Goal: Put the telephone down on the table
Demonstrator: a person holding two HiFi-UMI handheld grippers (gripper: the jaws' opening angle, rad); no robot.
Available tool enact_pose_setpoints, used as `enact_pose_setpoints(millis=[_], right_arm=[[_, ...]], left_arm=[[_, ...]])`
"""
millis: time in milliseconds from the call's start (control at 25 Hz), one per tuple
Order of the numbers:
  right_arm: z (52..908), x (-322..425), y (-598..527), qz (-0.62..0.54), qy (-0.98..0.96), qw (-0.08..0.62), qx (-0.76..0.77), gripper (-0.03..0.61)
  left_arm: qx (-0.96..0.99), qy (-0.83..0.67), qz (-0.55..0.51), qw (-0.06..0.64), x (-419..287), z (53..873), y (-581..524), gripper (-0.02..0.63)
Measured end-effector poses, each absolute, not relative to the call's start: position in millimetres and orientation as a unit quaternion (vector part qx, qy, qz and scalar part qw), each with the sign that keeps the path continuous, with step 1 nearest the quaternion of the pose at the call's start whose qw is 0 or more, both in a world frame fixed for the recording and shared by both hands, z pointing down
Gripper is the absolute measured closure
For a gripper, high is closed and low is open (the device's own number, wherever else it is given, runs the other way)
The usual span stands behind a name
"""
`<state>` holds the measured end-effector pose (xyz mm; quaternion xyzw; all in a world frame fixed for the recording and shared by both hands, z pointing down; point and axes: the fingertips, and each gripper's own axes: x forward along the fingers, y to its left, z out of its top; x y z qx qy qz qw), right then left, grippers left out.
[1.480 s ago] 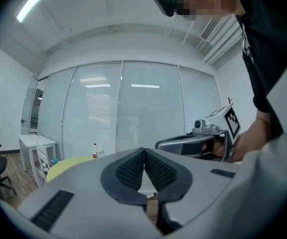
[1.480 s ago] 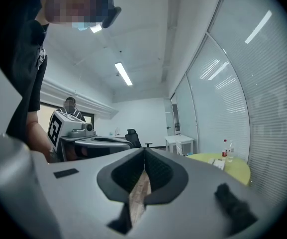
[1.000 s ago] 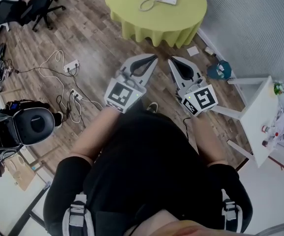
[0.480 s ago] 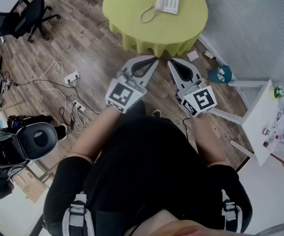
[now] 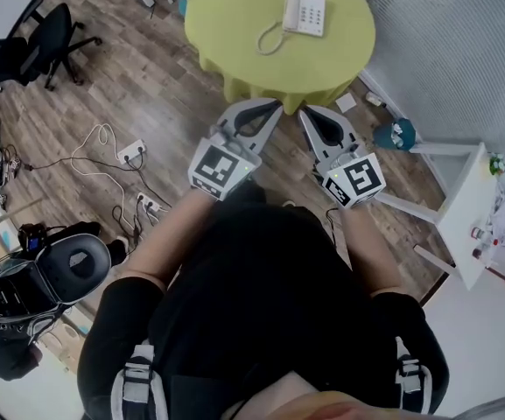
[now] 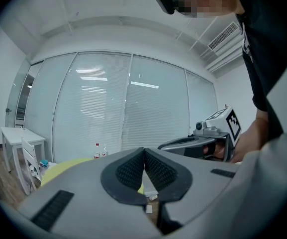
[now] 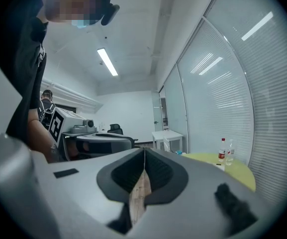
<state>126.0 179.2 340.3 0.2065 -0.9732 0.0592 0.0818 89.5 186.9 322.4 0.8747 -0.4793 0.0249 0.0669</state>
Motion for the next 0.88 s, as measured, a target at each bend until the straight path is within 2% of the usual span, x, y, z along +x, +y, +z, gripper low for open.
enact_pose_setpoints(millis=[880], right_arm=[[358,64,136,0.053,-0.975,0.085,0.199,0.561]], left_arm=[[0.874,-0.479,0.031,0.073,29,344,147,0.601]])
